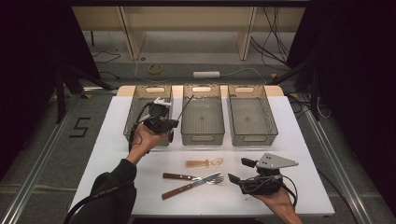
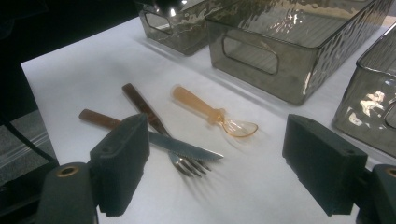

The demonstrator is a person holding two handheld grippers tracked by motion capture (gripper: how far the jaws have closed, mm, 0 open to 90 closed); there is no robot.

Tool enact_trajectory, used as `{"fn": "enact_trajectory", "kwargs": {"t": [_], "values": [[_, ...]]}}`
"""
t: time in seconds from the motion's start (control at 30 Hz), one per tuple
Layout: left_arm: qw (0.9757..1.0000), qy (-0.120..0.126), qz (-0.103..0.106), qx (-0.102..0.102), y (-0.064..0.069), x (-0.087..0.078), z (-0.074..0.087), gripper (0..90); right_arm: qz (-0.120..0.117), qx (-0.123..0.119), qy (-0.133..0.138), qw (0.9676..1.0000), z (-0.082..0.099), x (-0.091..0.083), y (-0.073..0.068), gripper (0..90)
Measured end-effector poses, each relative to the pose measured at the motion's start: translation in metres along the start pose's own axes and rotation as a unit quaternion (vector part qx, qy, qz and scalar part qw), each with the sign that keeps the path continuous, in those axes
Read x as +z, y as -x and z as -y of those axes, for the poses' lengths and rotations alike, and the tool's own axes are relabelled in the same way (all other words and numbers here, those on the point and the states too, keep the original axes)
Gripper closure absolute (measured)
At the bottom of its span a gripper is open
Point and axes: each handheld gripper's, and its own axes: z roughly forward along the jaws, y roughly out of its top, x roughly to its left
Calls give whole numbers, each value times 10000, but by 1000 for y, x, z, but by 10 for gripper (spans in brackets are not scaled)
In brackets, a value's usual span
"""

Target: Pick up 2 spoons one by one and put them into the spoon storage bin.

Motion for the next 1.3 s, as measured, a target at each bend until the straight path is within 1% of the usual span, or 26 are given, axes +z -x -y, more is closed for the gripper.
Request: {"fn": "enact_trajectory", "kwargs": {"t": [0.07,0.13,0.2,0.27,0.3,0.37,0.43,0.53,0.57,0.6,0.67,0.73,0.83,0.9,1.07,1.13,1.2,1.3], "values": [[10000,-3,-15,19,1,2,-5,887,-2,-2,1,10000,0,0,0,240],[10000,37,-51,-29,1,5,-9,887,-2,-9,-14,10000,0,0,0,239],[9999,68,-17,-82,1,7,-13,887,-4,-4,-7,10000,0,0,0,239],[9999,81,-67,-40,3,11,-16,887,1,-11,-14,10000,0,0,0,240],[9999,83,-56,-22,4,12,-18,887,-7,-11,-11,10000,0,0,0,240],[9999,113,2,-65,7,16,-22,887,-8,1,-8,10000,0,1,0,239],[9999,117,29,-65,10,18,-27,887,-5,5,9,10000,0,0,-1,239],[9998,168,-11,-97,11,22,-33,886,-16,-3,3,10000,0,0,0,240],[9997,181,-13,-149,11,23,-35,886,-14,-4,-6,10000,0,0,0,239],[9997,192,-7,-157,10,25,-37,886,-12,-10,-2,10000,0,0,0,239],[9997,177,-27,-176,10,28,-39,886,-19,-20,5,10000,0,0,0,240],[9996,174,-61,-199,9,33,-40,885,-17,-31,11,10000,0,0,0,239],[9994,151,-67,-295,6,41,-41,886,-18,-28,5,10000,0,-1,0,240],[9994,177,-72,-304,3,44,-41,886,-26,-24,12,10000,0,0,0,240],[9985,211,-67,-494,-3,50,-41,885,-32,-11,9,10000,0,0,1,240],[9985,218,-78,-495,-4,52,-42,885,-34,-13,13,10000,0,0,1,240],[9982,240,-109,-543,-4,54,-43,884,-38,-17,3,10000,0,0,1,240],[9986,193,-127,-468,-3,58,-43,883,-43,-14,-11,10000,0,0,0,240]]}}
